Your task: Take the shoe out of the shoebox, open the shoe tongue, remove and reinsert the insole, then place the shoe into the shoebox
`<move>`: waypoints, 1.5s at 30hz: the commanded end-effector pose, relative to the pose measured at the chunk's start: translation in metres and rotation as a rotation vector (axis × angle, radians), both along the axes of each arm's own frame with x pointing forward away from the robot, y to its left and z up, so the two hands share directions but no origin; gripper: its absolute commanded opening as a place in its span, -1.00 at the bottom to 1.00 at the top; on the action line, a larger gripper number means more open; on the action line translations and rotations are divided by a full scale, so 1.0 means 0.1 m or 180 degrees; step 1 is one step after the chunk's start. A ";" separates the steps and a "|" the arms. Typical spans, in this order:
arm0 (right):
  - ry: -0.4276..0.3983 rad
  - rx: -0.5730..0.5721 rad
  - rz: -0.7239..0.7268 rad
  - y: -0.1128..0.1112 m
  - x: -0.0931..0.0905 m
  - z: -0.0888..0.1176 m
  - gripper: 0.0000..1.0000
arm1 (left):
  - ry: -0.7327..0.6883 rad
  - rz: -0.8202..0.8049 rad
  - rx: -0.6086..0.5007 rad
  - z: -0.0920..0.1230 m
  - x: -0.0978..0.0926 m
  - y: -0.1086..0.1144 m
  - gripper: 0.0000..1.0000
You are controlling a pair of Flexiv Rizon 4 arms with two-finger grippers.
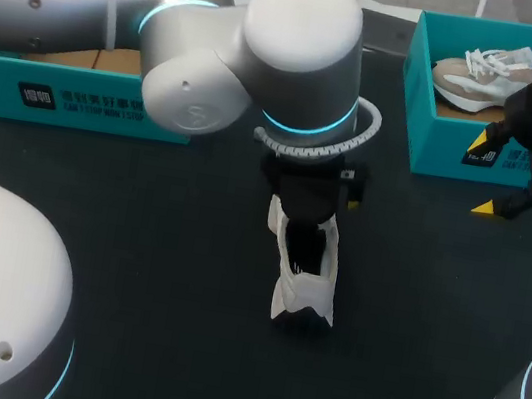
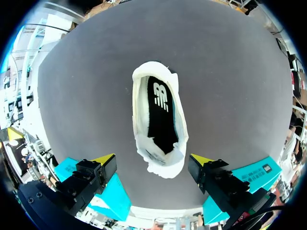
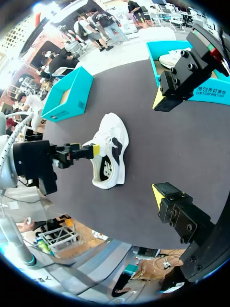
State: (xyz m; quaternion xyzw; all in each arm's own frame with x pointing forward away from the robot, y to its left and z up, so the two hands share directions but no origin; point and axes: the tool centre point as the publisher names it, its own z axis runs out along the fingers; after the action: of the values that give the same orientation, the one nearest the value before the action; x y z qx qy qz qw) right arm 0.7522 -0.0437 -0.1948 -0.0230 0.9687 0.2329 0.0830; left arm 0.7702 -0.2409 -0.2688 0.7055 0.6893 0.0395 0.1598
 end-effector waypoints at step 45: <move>0.0001 -0.0012 -0.0005 0.01 0.01 -0.01 1.00 | 0.0384 0.0058 0.0154 -0.33 0.24 0.02 -0.07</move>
State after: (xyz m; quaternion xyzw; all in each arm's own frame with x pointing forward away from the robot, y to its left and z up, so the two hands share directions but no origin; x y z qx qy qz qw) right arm 0.7522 -0.0437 -0.1948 -0.0231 0.9687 0.2329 0.0830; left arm 0.7986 -0.2492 -0.3110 0.7037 0.7039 0.0165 0.0949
